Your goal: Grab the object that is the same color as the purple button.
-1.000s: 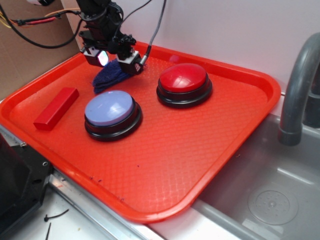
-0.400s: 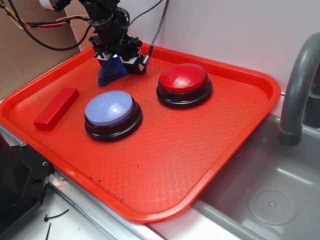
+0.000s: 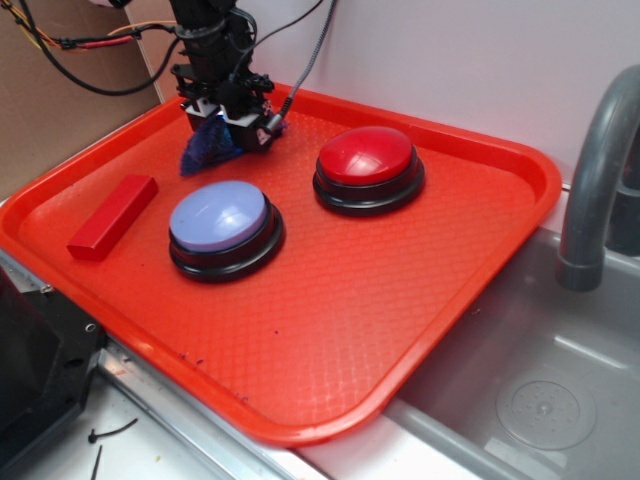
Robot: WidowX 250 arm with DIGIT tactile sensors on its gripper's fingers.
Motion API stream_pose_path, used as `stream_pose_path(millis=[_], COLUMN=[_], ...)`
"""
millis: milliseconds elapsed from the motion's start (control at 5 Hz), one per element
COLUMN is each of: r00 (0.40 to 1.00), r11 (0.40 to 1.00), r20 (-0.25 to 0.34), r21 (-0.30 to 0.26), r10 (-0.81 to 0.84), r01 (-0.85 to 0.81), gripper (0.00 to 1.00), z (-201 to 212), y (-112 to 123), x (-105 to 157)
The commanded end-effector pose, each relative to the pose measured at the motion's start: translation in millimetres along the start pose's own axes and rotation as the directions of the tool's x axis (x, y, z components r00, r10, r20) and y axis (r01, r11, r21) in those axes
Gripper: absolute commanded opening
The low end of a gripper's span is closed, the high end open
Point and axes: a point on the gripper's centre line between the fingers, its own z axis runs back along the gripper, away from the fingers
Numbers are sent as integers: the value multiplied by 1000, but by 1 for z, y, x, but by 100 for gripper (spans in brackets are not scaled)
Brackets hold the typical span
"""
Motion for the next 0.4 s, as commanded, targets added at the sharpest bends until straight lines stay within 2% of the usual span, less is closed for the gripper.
stream_pose_path(millis=[0, 200], r00=[998, 998], r11=[997, 995], r20=[-7, -12], r21=[-41, -78], r10=[-65, -66], r01=[65, 65], gripper=[0, 0], z=[105, 146], y=[-23, -36], x=[-18, -35])
